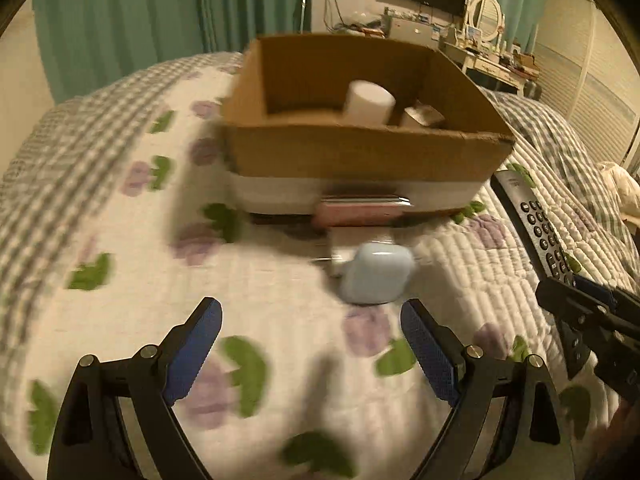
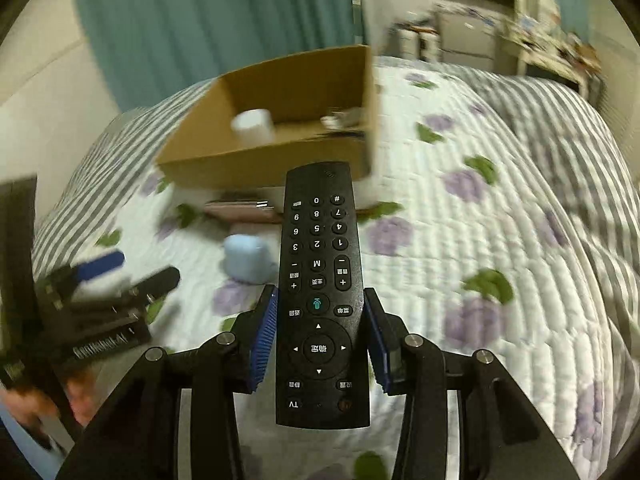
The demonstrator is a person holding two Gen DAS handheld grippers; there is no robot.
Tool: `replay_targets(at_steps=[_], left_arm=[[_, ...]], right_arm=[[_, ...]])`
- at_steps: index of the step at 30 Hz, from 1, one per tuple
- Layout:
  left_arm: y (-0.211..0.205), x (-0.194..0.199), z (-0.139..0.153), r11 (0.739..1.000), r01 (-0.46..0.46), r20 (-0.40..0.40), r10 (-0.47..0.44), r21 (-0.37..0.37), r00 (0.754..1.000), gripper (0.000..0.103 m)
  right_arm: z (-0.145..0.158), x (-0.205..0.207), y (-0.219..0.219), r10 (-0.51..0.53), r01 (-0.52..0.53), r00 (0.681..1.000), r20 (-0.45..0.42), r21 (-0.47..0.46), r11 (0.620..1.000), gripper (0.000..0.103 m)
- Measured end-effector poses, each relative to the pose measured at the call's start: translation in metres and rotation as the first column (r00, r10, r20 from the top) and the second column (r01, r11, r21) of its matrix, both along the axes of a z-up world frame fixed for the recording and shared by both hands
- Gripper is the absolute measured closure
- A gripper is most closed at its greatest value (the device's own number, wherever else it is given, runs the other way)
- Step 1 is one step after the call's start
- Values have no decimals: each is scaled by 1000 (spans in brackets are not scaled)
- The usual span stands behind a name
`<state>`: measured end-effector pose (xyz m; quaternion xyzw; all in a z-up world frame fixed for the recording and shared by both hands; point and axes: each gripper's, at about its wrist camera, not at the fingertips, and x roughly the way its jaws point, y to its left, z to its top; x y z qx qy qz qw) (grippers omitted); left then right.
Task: Organize rigid objects
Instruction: 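Grasp the black TV remote with the right gripper, then hold the remote in the right gripper while the left grasps the white charger plug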
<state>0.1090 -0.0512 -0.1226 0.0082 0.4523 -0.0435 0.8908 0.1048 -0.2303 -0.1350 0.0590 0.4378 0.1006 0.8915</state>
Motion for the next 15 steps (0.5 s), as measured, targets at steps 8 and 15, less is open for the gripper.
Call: replay_targets(at_steps=[8,15], left_arm=[[-39,33,-34,1000,-7,-60,6,-12,998,12],[-39,47,-45,999,-37,-63,36,-18,997,49]], right_arm=[[-18,27,-1,-11,11,998,-62,-3,1000,62],[-26,35,-4,-10,10,996,-85,9,1000,62]])
